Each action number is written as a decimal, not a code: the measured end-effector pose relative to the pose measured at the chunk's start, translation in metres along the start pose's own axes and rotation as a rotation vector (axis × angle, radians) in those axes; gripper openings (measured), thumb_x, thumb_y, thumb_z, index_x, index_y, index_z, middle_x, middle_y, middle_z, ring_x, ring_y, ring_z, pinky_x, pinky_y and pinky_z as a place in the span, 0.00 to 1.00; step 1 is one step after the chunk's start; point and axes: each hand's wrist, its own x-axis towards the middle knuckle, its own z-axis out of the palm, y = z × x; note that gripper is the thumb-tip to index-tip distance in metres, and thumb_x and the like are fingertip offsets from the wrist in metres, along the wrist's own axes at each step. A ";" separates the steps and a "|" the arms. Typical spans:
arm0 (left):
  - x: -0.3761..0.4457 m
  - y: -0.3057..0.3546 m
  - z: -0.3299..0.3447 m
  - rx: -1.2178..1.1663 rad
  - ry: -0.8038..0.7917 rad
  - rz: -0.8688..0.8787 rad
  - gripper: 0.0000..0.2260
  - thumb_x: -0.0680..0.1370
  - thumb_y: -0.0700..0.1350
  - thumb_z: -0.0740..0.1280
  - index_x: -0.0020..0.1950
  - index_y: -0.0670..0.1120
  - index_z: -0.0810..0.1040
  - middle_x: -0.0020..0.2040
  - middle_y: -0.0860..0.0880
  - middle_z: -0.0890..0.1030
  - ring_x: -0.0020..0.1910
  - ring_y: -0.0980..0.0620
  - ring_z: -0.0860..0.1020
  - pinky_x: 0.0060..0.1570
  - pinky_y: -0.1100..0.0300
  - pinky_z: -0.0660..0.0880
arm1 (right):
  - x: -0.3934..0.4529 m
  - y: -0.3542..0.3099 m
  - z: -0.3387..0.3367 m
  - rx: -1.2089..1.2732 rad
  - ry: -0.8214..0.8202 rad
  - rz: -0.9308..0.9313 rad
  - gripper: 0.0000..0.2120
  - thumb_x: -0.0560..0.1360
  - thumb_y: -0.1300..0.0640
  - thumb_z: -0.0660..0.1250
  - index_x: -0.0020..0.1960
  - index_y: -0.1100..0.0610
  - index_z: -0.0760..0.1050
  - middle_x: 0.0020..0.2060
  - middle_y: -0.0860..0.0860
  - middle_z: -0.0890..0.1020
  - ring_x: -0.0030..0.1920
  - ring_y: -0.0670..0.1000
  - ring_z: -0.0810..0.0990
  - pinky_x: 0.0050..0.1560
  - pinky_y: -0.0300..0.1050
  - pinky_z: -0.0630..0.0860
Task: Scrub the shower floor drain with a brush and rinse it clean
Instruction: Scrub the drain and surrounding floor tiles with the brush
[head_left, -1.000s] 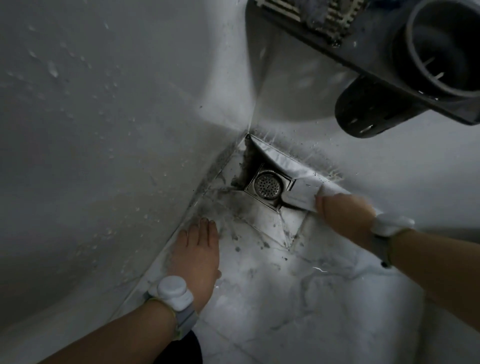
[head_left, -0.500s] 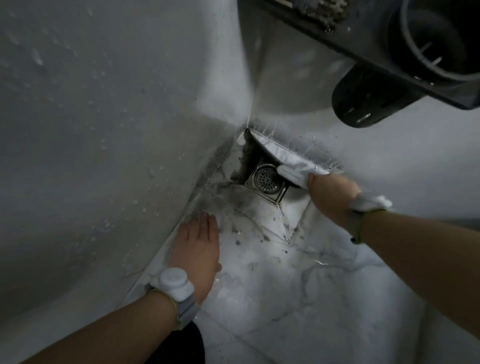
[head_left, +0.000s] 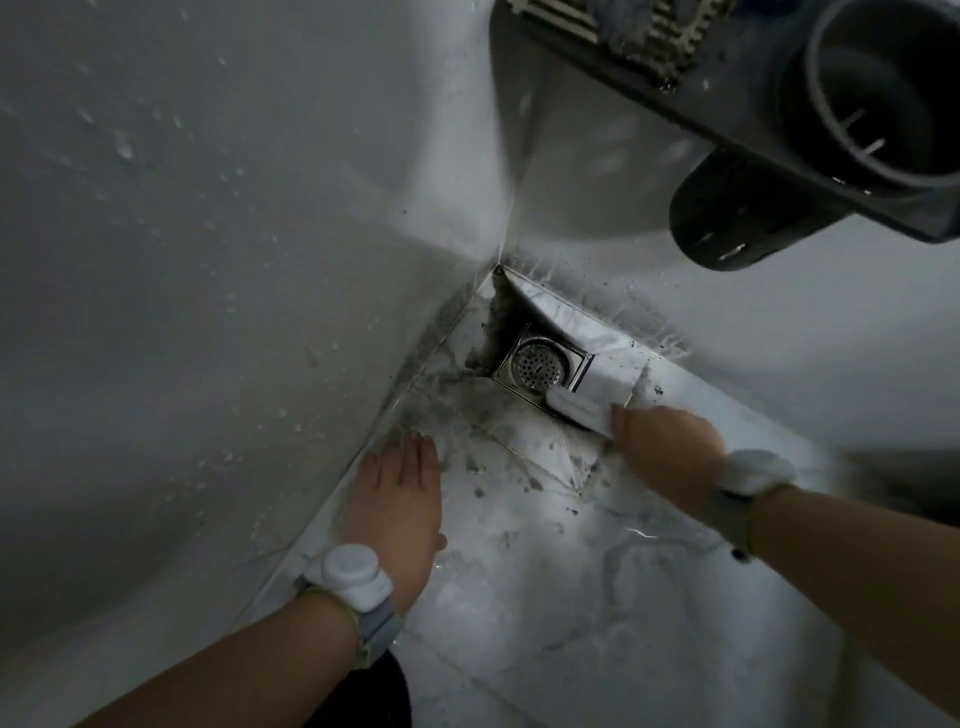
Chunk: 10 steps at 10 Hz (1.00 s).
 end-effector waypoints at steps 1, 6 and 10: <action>0.000 0.000 0.001 0.003 0.027 -0.004 0.56 0.55 0.63 0.80 0.75 0.36 0.66 0.71 0.36 0.72 0.64 0.37 0.74 0.65 0.41 0.68 | 0.039 0.035 -0.004 -0.115 0.202 0.523 0.27 0.85 0.50 0.44 0.44 0.53 0.80 0.36 0.54 0.81 0.33 0.54 0.83 0.33 0.43 0.76; -0.006 0.002 -0.014 -0.109 -0.025 0.017 0.50 0.75 0.61 0.68 0.80 0.39 0.38 0.80 0.38 0.46 0.78 0.39 0.54 0.76 0.43 0.47 | -0.014 -0.008 -0.036 0.192 -0.217 0.083 0.22 0.85 0.51 0.43 0.58 0.58 0.75 0.52 0.55 0.81 0.50 0.55 0.81 0.51 0.46 0.77; 0.002 0.000 -0.011 -0.053 -0.050 -0.009 0.53 0.70 0.62 0.73 0.80 0.37 0.45 0.80 0.37 0.52 0.75 0.37 0.60 0.73 0.39 0.53 | 0.077 -0.089 -0.030 0.106 0.292 -0.061 0.21 0.79 0.50 0.52 0.38 0.56 0.80 0.28 0.52 0.80 0.26 0.54 0.81 0.24 0.40 0.73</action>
